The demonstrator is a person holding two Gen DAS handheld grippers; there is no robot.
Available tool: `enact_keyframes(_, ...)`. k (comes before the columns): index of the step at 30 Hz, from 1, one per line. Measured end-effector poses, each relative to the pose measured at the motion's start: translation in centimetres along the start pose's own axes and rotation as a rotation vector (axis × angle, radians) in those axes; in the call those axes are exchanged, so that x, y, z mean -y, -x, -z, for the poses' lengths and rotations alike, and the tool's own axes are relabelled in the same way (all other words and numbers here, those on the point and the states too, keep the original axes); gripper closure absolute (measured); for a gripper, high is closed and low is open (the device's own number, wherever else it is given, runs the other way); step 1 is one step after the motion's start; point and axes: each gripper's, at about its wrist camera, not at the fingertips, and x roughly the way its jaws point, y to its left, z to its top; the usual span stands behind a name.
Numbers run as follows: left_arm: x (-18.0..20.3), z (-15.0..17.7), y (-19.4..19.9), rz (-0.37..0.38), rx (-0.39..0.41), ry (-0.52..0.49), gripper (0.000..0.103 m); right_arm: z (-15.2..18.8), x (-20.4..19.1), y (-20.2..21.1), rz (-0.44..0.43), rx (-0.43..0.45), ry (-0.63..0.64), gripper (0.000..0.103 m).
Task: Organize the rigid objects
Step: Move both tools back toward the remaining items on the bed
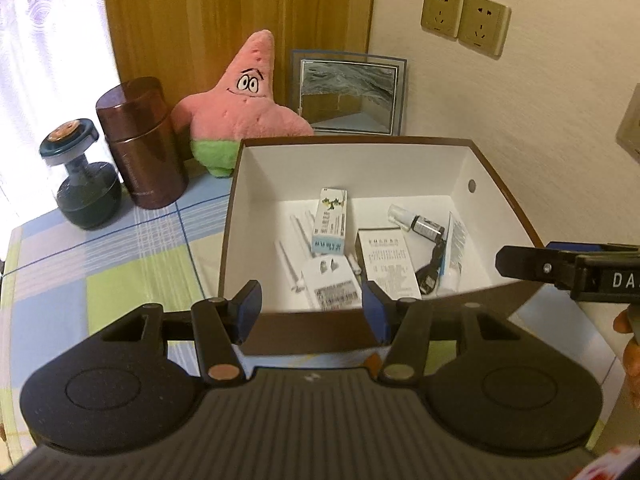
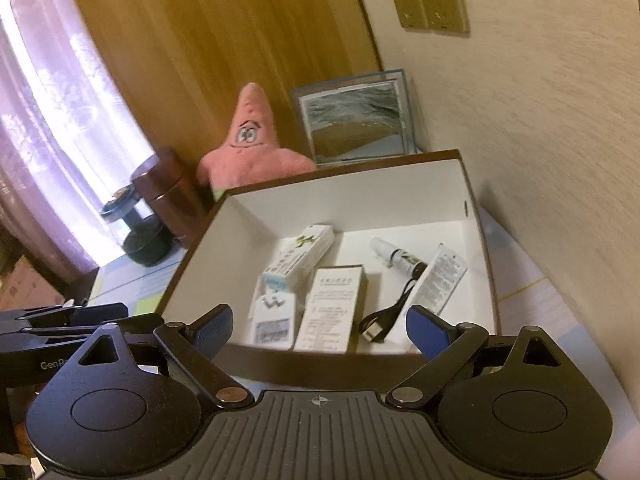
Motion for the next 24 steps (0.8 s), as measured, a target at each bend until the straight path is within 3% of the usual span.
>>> enact_keyframes(24,-4.1,10.1,6.6,-0.016,-0.064,0.083,0.051,8.9,-5.9,2.7,-0.021,-0.092,0.101,0.012)
